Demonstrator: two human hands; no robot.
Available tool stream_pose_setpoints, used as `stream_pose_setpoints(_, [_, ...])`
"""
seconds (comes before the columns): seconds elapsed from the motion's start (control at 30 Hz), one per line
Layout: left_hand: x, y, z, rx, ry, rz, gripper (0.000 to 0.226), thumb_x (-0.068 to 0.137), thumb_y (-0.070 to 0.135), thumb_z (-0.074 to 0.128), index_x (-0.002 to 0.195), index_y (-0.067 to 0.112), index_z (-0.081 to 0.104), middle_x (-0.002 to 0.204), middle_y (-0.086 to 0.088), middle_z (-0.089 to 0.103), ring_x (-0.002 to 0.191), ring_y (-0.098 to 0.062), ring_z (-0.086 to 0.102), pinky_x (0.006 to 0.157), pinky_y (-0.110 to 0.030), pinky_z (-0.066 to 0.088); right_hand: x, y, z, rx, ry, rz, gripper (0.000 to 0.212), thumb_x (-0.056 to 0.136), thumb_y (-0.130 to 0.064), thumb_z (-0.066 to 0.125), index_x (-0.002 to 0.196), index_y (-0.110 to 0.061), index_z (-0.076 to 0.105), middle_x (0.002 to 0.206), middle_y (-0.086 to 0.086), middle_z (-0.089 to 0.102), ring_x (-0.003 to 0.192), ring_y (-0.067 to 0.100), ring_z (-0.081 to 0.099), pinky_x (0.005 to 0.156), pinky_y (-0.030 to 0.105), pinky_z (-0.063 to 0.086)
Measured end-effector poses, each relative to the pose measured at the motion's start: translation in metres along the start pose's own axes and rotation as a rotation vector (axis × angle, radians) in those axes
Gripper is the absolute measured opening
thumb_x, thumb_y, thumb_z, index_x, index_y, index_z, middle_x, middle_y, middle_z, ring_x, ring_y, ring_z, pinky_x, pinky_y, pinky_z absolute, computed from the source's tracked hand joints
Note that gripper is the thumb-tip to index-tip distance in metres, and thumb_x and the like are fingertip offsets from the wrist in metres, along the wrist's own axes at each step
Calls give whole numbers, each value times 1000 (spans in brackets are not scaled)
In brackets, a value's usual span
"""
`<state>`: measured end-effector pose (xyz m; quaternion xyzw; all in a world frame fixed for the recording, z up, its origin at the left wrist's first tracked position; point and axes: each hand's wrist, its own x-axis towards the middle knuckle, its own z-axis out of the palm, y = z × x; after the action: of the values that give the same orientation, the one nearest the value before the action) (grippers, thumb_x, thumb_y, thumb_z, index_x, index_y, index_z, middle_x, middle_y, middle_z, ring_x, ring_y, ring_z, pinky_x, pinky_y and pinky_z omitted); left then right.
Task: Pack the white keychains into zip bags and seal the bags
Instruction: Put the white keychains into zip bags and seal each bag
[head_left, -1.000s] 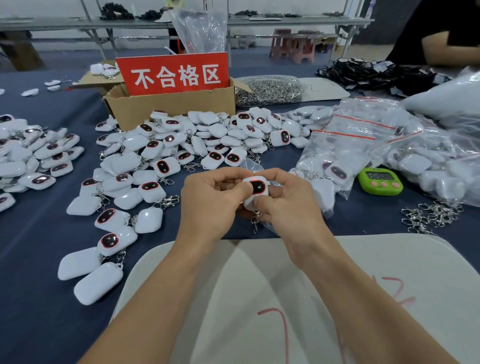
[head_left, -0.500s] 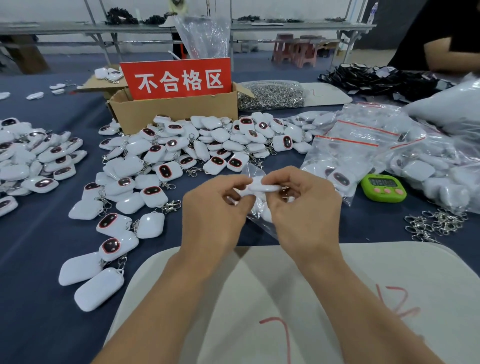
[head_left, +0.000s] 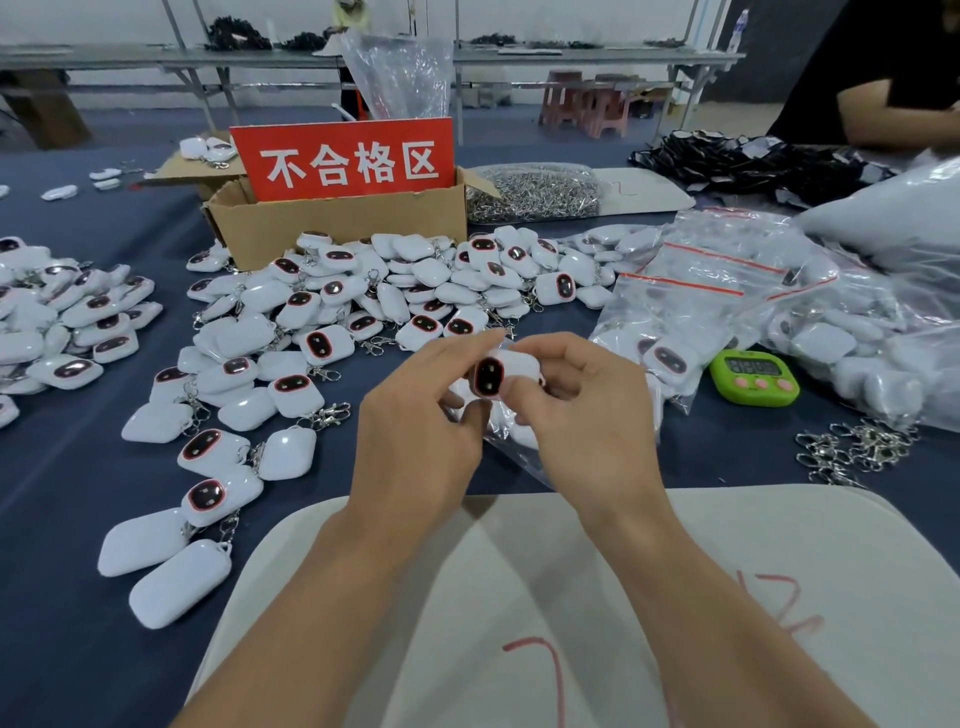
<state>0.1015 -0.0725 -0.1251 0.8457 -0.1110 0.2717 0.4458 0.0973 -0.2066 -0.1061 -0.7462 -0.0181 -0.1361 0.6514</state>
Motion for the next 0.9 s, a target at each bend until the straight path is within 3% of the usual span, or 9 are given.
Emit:
stream_pose_setpoints(0.1, [0, -2, 2, -21, -30, 79, 61, 79, -6, 77, 125, 34, 72, 119, 27, 66, 104, 7, 62, 82, -4, 42, 0, -1, 1, 73, -1, 82, 20, 87, -11, 71, 95, -29, 68, 65, 12, 69, 51, 19, 58, 55, 34, 53])
stream_pose_setpoints(0.17, [-1, -2, 3, -53, -81, 45, 45, 88, 8, 76, 123, 35, 73, 110, 26, 69, 99, 5, 63, 79, -5, 42, 3, -3, -3, 82, 58, 69, 5, 89, -26, 70, 90, -29, 67, 62, 9, 68, 49, 15, 57, 52, 31, 49])
stream_pose_setpoints(0.3, [-3, 0, 2, -79, -137, 7, 12, 100, 34, 61, 102, 39, 71, 85, 15, 69, 80, -11, 63, 67, -13, 43, 7, -6, -13, 67, 15, 18, 25, 90, -45, 63, 76, -27, 72, 61, 1, 66, 55, 11, 55, 62, 33, 44])
stream_pose_setpoints(0.43, [0, 0, 0, -124, -157, -85, 32, 103, 37, 57, 73, 26, 63, 64, 7, 65, 61, -12, 61, 56, -16, 41, 6, -6, -14, -1, -36, 8, 10, 86, -33, 69, 83, -23, 73, 56, -7, 61, 53, 6, 50, 57, 26, 41])
stream_pose_setpoints(0.53, [-1, 4, 3, -112, -135, -216, 41, 92, 50, 65, 65, 19, 69, 53, 6, 63, 49, -7, 53, 53, -26, 43, 9, -1, -16, -84, 94, -4, 9, 89, -31, 70, 82, -26, 69, 54, -12, 57, 53, 5, 45, 59, 30, 40])
stream_pose_setpoints(0.6, [-3, 5, 4, -37, -153, -254, 32, 84, 53, 71, 65, 26, 70, 47, 9, 56, 45, -5, 44, 51, -29, 40, 12, -1, -22, -86, 209, 12, 13, 85, -35, 69, 76, -26, 68, 53, -12, 55, 52, 5, 43, 61, 31, 39])
stream_pose_setpoints(0.67, [-8, 12, 7, 80, -217, -247, 28, 71, 65, 68, 66, 37, 68, 47, 13, 52, 47, -5, 45, 53, -26, 35, 17, -4, -32, -163, 313, 15, 14, 78, -37, 66, 71, -25, 65, 49, -12, 51, 52, 7, 42, 62, 33, 38])
stream_pose_setpoints(0.77, [-15, 27, 23, 280, -336, -263, 47, 58, 82, 53, 71, 39, 65, 59, 19, 61, 60, 0, 56, 59, -27, 38, 24, -7, -48, -373, 402, 20, 21, 70, -38, 60, 63, -18, 60, 47, -11, 50, 53, 13, 44, 59, 37, 38])
stream_pose_setpoints(0.9, [-16, 31, 42, 570, -387, -201, 41, 83, 68, 55, 73, 28, 59, 62, 10, 57, 72, -16, 55, 63, -33, 33, 25, -3, -53, -659, 399, 54, 30, 76, -40, 58, 61, -14, 60, 51, -4, 55, 58, 11, 48, 53, 26, 29])
